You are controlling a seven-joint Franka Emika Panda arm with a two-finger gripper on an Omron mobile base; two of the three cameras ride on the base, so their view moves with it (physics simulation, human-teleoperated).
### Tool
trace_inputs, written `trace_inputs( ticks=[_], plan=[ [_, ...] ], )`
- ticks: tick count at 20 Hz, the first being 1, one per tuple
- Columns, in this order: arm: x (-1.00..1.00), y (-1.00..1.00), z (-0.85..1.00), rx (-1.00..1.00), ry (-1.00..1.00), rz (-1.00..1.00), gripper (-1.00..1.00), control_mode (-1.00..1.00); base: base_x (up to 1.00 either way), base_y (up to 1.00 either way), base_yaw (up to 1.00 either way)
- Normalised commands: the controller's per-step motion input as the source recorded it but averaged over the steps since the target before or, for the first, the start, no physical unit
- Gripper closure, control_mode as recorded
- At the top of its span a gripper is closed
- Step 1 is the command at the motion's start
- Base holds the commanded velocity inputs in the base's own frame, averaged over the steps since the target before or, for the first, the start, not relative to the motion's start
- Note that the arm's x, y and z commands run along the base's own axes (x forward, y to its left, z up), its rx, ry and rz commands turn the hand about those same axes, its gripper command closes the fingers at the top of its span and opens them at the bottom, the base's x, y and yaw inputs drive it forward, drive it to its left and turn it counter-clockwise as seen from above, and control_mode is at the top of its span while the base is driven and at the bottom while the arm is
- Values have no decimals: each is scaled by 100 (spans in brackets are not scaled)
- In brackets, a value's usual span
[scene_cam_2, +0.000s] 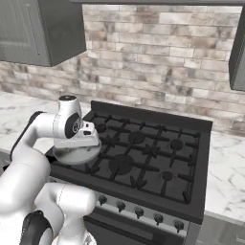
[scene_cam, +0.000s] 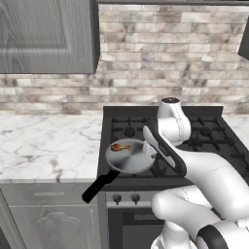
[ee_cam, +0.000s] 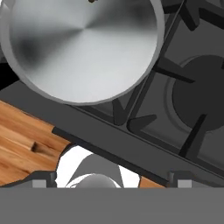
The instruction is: Take the chicken drumsticks from the pan and place one on each plate on the dining counter.
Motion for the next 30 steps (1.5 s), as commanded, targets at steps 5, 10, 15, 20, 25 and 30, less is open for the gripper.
trace_inputs(
  ticks=[5, 10, 15, 20, 25, 30],
  plan=[
    [0, 0, 0, 0, 0, 0, -100, 100, 0, 0, 0],
    [24, 3, 0, 0, 4, 2, -100, -100, 0, 1, 0],
    [73, 23, 0, 0, 1, 30, -100, -100, 0, 0, 0],
    [70, 36, 0, 0, 0, 48, -100, -100, 0, 0, 0],
    [55, 54, -4, 0, 0, 27, -100, -100, 0, 0, 0],
    [46, 60, -8, 0, 0, 8, -100, -100, 0, 0, 0]
  ],
)
